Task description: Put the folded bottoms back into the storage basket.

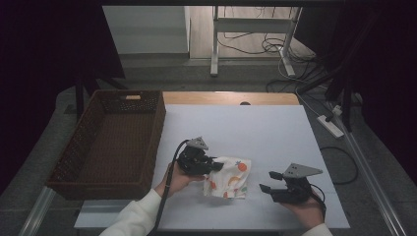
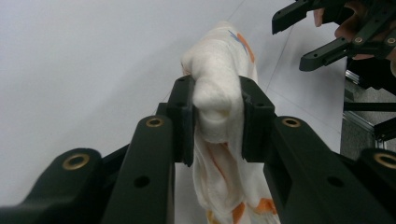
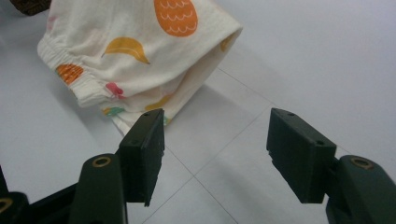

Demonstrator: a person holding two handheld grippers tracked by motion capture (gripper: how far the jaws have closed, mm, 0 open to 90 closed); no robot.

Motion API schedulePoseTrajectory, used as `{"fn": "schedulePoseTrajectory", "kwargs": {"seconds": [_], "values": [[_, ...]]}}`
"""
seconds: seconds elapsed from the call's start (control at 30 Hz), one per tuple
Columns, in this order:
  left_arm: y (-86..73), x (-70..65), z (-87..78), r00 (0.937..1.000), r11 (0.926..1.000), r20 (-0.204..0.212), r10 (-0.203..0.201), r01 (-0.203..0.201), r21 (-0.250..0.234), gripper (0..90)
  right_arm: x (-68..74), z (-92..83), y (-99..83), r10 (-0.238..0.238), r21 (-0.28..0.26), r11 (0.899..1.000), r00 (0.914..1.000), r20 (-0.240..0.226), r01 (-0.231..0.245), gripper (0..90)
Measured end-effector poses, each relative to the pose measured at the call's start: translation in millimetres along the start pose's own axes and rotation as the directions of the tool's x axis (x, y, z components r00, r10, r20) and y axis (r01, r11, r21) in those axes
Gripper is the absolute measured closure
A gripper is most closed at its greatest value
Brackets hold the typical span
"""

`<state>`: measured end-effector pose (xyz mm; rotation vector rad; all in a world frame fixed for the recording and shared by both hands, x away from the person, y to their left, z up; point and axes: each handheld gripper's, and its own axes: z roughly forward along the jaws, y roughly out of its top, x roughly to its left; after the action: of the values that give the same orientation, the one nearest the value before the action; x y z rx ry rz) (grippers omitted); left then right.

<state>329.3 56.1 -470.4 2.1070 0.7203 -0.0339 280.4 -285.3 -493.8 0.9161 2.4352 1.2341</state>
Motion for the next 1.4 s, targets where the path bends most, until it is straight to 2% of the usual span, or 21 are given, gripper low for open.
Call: {"fn": "schedulePoseTrajectory", "kwargs": {"seconds": [0.7, 1.4], "values": [[8.2, -1.9, -24.7, 0.9997, 0.9977, -0.017, 0.02, -0.021, -0.065, 70.5, -0.4, 0.3, -0.3, 0.0, 0.005, 1.0, 1.0, 0.004, 0.0, 36.9], [14.8, -2.1, -52.9, 0.9984, 0.9911, -0.042, 0.038, -0.043, -0.126, 70.5, -1.0, 0.4, -0.6, 0.001, 0.011, 1.0, 1.0, 0.007, -0.001, 36.6]]}}
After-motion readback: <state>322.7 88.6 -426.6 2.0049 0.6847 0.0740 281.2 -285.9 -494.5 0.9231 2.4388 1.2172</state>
